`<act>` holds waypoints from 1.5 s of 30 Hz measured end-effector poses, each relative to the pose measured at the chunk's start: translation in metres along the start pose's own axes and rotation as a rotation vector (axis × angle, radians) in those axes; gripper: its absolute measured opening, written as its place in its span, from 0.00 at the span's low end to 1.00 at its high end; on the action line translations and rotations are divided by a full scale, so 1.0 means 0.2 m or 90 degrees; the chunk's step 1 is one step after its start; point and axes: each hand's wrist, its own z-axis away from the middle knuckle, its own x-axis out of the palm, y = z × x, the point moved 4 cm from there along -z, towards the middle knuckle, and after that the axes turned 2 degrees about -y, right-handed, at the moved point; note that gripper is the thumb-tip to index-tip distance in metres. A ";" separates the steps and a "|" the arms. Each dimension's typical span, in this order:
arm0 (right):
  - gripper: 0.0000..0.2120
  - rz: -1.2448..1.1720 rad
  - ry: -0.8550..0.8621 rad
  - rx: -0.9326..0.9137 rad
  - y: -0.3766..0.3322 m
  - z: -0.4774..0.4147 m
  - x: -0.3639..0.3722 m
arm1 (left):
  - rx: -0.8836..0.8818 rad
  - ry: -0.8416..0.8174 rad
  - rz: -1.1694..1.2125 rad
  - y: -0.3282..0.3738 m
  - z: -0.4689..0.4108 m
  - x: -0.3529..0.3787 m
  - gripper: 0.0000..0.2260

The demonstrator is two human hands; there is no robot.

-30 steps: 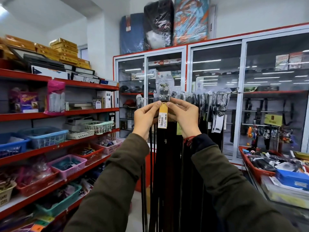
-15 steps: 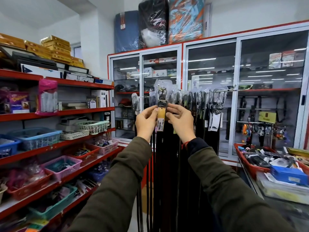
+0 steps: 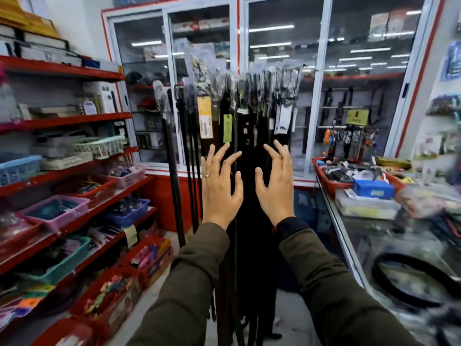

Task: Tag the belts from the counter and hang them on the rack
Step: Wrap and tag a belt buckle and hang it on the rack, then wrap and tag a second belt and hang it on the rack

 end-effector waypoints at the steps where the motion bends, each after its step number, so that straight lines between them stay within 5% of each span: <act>1: 0.24 0.021 -0.005 0.002 0.04 0.05 -0.03 | -0.004 -0.019 0.003 0.02 0.05 0.05 0.19; 18: 0.24 0.442 -0.104 0.250 0.87 1.04 -0.95 | -0.026 -0.372 0.192 0.75 0.94 0.87 0.20; 25: 0.27 0.466 -0.199 0.467 1.12 1.44 -1.44 | 0.103 -0.610 0.285 1.16 1.21 1.15 0.29; 32: 0.28 0.436 -0.483 0.618 1.22 1.62 -1.62 | 0.319 -0.932 0.188 1.46 1.42 1.39 0.32; 38: 0.17 0.390 -0.392 0.591 1.19 1.57 -1.65 | 0.311 -0.887 0.140 1.50 1.41 1.44 0.20; 45: 0.10 0.361 -0.464 0.581 1.14 1.52 -1.63 | 0.302 -0.895 0.206 1.40 1.37 1.34 0.18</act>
